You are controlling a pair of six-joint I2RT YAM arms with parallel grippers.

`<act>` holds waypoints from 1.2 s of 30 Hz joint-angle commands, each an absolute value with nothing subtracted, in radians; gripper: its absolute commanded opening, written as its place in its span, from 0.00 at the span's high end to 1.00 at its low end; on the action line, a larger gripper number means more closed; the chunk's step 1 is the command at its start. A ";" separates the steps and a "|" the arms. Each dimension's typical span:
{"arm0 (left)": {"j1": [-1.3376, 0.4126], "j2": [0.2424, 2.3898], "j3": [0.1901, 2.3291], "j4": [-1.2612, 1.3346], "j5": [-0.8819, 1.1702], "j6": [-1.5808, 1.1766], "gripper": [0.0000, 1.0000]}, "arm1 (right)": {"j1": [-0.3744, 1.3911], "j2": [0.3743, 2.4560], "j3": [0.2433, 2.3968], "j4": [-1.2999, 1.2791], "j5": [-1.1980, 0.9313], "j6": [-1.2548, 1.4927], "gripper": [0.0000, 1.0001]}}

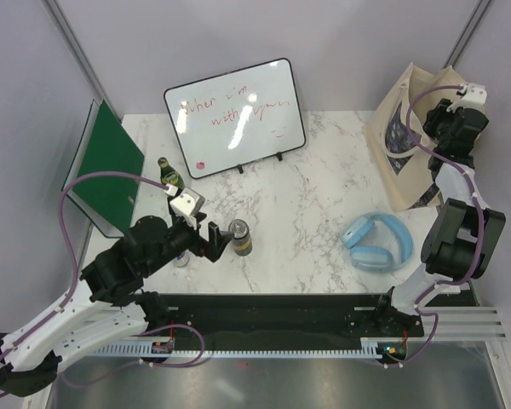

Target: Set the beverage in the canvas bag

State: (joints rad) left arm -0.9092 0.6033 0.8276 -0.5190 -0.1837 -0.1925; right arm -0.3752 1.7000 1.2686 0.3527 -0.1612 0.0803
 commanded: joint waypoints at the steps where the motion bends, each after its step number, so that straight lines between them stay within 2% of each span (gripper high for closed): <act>1: -0.907 0.592 0.828 -0.477 -0.201 -0.163 0.00 | -0.374 1.712 1.255 0.439 -0.187 0.140 0.83; 11: -0.907 0.584 0.825 -0.477 -0.206 -0.161 0.00 | -0.374 1.782 1.347 0.282 -0.213 0.178 0.71; 16: -0.905 0.586 0.825 -0.477 -0.202 -0.161 0.00 | -0.374 1.786 1.434 0.126 -0.198 0.184 0.69; 20: -0.907 0.584 0.828 -0.476 -0.202 -0.161 0.00 | -0.374 1.740 1.420 0.109 -0.186 0.183 0.68; 25: -0.905 0.587 0.828 -0.477 -0.193 -0.161 0.00 | -0.374 1.717 1.460 0.026 -0.189 0.199 0.58; 36: -0.905 0.578 0.827 -0.476 -0.196 -0.161 0.00 | -0.373 1.700 1.568 -0.097 -0.164 0.229 0.48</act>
